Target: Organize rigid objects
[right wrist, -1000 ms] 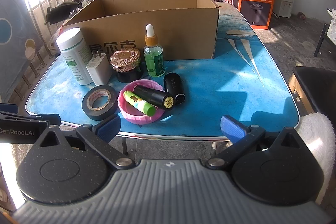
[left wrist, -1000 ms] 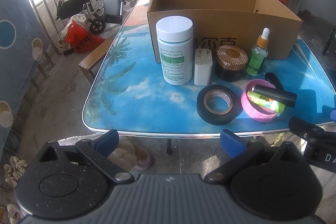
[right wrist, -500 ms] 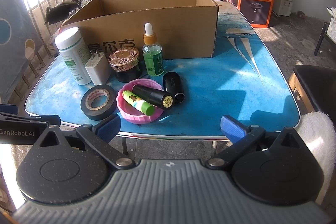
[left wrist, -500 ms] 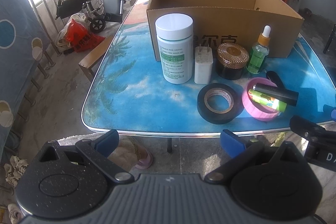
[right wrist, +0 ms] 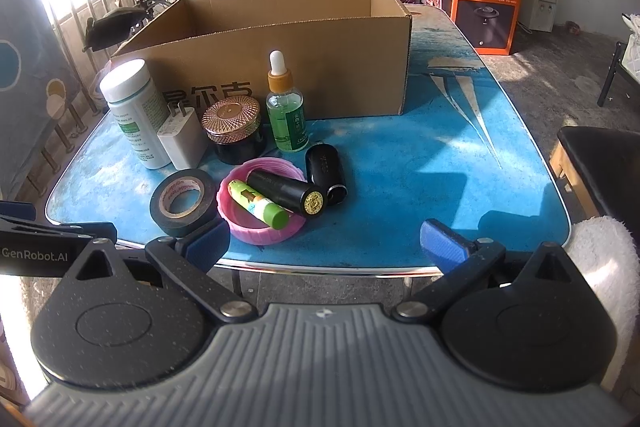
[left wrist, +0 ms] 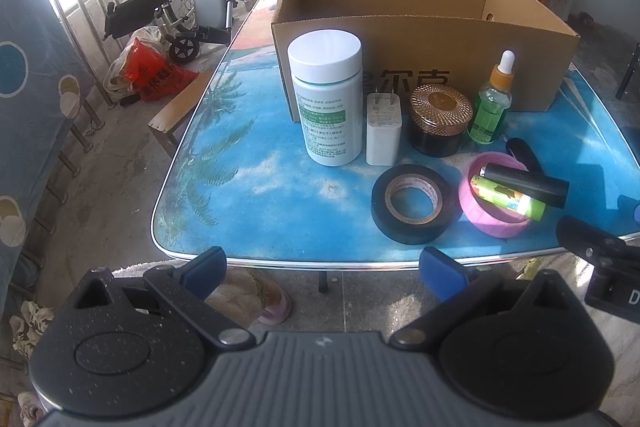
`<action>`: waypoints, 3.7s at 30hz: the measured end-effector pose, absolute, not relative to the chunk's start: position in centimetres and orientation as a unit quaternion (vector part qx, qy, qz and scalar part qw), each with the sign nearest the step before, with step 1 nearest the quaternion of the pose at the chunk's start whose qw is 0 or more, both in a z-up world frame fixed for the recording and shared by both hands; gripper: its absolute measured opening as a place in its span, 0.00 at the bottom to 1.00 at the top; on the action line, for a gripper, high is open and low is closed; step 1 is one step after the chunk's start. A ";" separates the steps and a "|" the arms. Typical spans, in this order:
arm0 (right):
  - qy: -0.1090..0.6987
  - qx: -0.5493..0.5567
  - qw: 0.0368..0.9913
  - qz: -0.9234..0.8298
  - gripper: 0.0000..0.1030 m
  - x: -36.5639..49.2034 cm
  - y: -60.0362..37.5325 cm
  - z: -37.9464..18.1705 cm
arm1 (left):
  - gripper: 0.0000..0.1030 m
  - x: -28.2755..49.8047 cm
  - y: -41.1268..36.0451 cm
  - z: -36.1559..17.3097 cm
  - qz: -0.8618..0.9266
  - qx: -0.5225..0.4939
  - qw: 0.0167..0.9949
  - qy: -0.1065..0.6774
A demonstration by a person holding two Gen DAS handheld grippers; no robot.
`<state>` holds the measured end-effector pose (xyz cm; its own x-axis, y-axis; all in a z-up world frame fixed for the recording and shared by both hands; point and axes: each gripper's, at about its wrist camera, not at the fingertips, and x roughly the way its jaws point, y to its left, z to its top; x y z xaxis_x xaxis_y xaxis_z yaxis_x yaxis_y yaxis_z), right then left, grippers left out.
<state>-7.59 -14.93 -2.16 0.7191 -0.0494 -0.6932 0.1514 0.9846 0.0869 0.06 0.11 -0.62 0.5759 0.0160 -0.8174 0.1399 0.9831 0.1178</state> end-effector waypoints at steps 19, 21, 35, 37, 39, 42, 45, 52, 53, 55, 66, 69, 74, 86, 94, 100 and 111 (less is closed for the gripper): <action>0.288 0.108 0.951 -0.033 0.93 -7.4 -20.7 -1.0 | 1.00 0.8 -4.3 -0.5 -0.226 0.071 0.884 0.403; 0.293 0.119 0.949 -0.023 0.89 -7.2 -21.1 -1.2 | 0.99 1.3 -5.2 -0.9 -0.247 0.065 0.881 0.400; 0.361 0.199 0.906 0.091 0.44 -3.1 -22.0 -4.0 | 0.67 2.5 -9.8 -2.3 -0.315 0.108 0.845 0.419; 0.373 0.197 0.901 0.100 0.40 -2.5 -22.0 -4.3 | 0.59 2.7 -10.1 -2.6 -0.320 0.110 0.841 0.423; 0.388 0.199 0.893 0.113 0.35 -1.7 -22.0 -4.6 | 0.54 2.7 -10.3 -2.7 -0.325 0.110 0.837 0.427; 0.407 0.207 0.880 0.128 0.31 -0.9 -22.2 -5.1 | 0.53 2.8 -10.5 -2.8 -0.325 0.115 0.837 0.424; 0.421 0.219 0.868 0.145 0.28 -0.4 -22.3 -5.4 | 0.53 3.0 -10.6 -2.9 -0.325 0.113 0.836 0.427; 0.456 0.239 0.840 0.170 0.21 0.2 -22.3 -5.3 | 0.52 3.0 -10.3 -3.0 -0.319 0.111 0.838 0.429; 0.458 0.237 0.839 0.172 0.21 0.3 -22.2 -5.3 | 0.52 3.1 -10.4 -3.0 -0.319 0.111 0.838 0.428; 0.462 0.225 0.841 0.173 0.21 0.4 -21.9 -5.2 | 0.52 3.1 -10.3 -3.0 -0.319 0.110 0.839 0.427; 0.492 0.208 0.827 0.175 0.20 2.0 -21.5 -5.2 | 0.52 3.4 -9.5 -2.9 -0.321 0.096 0.843 0.420; 0.492 0.228 0.823 0.171 0.20 2.0 -21.9 -5.3 | 0.53 3.3 -9.3 -2.5 -0.321 0.096 0.847 0.412; 0.489 0.271 0.811 0.170 0.20 1.9 -22.7 -5.4 | 0.57 3.0 -9.0 -1.6 -0.329 0.091 0.851 0.399; 0.478 0.321 0.801 0.165 0.20 1.8 -23.8 -5.9 | 0.57 3.2 -10.2 -1.9 -0.332 0.112 0.848 0.397; 0.475 0.286 0.816 0.165 0.20 2.7 -23.5 -4.5 | 0.57 3.6 -11.3 -1.8 -0.334 0.157 0.852 0.370; 0.468 0.253 0.832 0.161 0.20 3.2 -22.8 -3.3 | 0.40 4.5 -11.4 -2.0 -0.339 0.144 0.850 0.376; 0.447 0.225 0.853 0.152 0.23 3.7 -21.5 -2.7 | 0.29 4.9 -9.7 -1.9 -0.334 0.102 0.859 0.374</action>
<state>3.67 -21.54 -2.65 0.5547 0.4602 -0.6933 -0.0588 0.8528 0.5190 4.89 -9.74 -1.88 0.4980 -0.4976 -0.7102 0.6498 0.7565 -0.0745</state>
